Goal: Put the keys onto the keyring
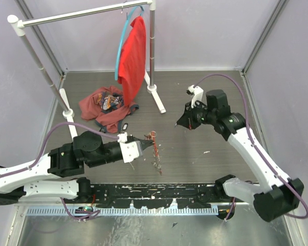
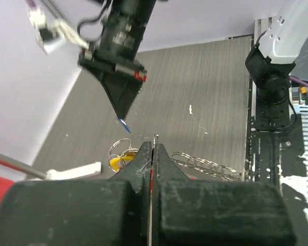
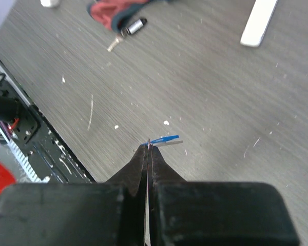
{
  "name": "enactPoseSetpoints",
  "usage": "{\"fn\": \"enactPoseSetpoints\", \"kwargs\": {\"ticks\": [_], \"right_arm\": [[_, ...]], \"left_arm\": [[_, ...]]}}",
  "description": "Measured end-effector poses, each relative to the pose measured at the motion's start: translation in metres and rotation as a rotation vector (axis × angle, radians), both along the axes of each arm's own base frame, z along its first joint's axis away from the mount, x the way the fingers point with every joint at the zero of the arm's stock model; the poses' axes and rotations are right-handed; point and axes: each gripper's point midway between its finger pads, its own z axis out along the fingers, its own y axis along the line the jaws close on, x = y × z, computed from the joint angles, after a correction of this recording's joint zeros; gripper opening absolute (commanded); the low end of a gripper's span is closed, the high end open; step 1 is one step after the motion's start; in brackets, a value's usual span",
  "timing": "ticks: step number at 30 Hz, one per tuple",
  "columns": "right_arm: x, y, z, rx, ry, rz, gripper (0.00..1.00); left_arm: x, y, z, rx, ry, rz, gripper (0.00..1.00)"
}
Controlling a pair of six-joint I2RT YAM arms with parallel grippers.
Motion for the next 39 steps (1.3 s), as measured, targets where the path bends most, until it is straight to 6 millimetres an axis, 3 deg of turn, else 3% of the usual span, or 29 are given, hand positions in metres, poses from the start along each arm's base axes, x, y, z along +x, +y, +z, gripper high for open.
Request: {"fn": "enactPoseSetpoints", "kwargs": {"ticks": [6,9,18,24,29,32,39], "right_arm": [[-0.02,-0.003,0.066,0.106,-0.233,0.027,0.01],[-0.03,-0.001,0.089,0.149,-0.307,0.065,0.0],[-0.069,0.006,0.152,0.22,-0.479,0.258,0.01],[-0.11,0.008,0.168,0.252,-0.55,0.434,0.01],[-0.137,0.014,0.192,0.31,-0.559,0.6,0.01],[-0.14,0.018,0.2,0.324,-0.53,0.656,0.01],[-0.135,0.023,0.189,0.341,-0.407,0.656,0.01]], "left_arm": [[0.006,-0.001,0.006,0.019,0.113,0.073,0.0],[0.009,-0.005,0.008,0.039,0.153,0.095,0.0],[0.006,-0.006,-0.015,0.128,0.231,0.112,0.0],[0.005,-0.004,-0.01,0.123,0.219,0.109,0.0],[0.006,-0.002,0.007,0.094,0.195,0.102,0.0],[0.006,-0.001,0.017,0.081,0.176,0.098,0.0],[0.009,-0.011,0.037,0.084,0.15,0.09,0.0]]}}
